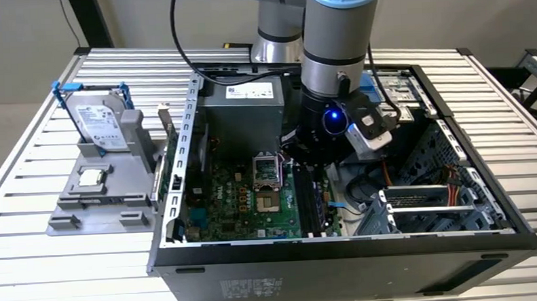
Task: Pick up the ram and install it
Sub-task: 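Insert the ram into the slot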
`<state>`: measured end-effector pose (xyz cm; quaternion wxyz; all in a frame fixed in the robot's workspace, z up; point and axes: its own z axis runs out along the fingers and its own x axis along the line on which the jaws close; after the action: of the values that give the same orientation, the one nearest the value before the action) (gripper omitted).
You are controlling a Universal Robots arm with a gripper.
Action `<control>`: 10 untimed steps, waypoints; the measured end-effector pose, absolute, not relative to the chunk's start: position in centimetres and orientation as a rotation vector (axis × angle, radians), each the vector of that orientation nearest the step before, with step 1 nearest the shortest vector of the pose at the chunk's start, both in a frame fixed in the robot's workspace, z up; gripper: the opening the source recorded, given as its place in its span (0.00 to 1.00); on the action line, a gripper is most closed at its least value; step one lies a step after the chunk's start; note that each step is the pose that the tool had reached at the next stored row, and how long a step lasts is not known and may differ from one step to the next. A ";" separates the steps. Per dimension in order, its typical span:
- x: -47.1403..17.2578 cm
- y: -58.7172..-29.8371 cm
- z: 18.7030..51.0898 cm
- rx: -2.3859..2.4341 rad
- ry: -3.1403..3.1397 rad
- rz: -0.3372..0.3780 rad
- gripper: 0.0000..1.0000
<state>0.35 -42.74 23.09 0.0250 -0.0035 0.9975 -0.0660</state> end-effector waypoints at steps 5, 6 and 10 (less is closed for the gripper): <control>0.4 -42.7 23.1 -0.011 3.085 -0.204 0.00; 0.4 -42.7 23.1 -0.011 3.085 -0.204 0.00; 0.6 -42.7 23.1 -0.011 3.085 -0.204 0.00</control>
<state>0.60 -42.69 23.08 0.0250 -0.0034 0.9975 -0.0661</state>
